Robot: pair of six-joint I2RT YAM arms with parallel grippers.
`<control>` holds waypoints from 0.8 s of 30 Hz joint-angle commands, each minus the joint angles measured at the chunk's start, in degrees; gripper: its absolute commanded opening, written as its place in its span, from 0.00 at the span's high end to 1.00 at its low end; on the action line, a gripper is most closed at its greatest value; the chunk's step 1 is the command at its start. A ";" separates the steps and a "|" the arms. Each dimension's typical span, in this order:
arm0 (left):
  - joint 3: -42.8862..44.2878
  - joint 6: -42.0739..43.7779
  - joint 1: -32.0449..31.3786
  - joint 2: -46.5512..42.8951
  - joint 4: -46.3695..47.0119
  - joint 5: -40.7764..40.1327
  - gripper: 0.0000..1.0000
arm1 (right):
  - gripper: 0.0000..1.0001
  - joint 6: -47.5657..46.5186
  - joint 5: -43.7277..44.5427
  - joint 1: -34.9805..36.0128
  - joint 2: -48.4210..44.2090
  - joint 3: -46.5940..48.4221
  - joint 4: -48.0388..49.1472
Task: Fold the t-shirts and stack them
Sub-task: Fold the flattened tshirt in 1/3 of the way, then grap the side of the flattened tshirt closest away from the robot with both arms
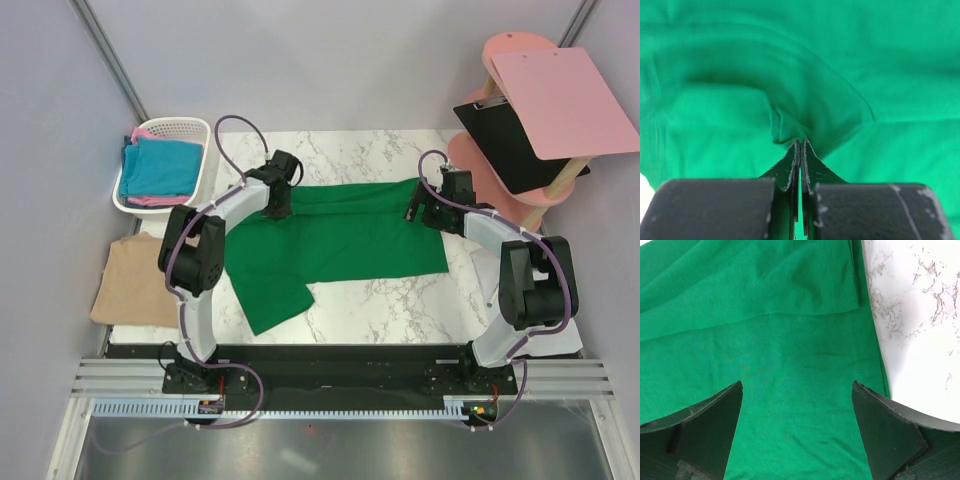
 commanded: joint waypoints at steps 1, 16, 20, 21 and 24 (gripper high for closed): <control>-6.03 -8.77 -2.31 -8.72 -1.97 -2.65 0.98 | 0.03 -0.71 -0.24 0.37 -1.57 -0.72 0.76; -32.76 -19.78 -12.24 -35.00 -4.08 -2.73 0.00 | 0.09 2.63 14.16 0.37 -10.62 -3.01 -12.06; -35.05 -19.96 -13.20 -40.45 -6.54 -0.89 0.00 | 0.12 3.33 16.46 -0.16 -10.01 -3.88 -15.84; -35.66 -20.48 -13.64 -41.07 -7.07 -0.54 0.01 | 0.14 3.42 16.28 -0.24 -9.05 -4.15 -16.20; -37.77 -21.53 -16.36 -41.87 -8.83 -0.53 0.02 | 0.17 3.51 15.76 -0.42 -6.24 -4.33 -17.26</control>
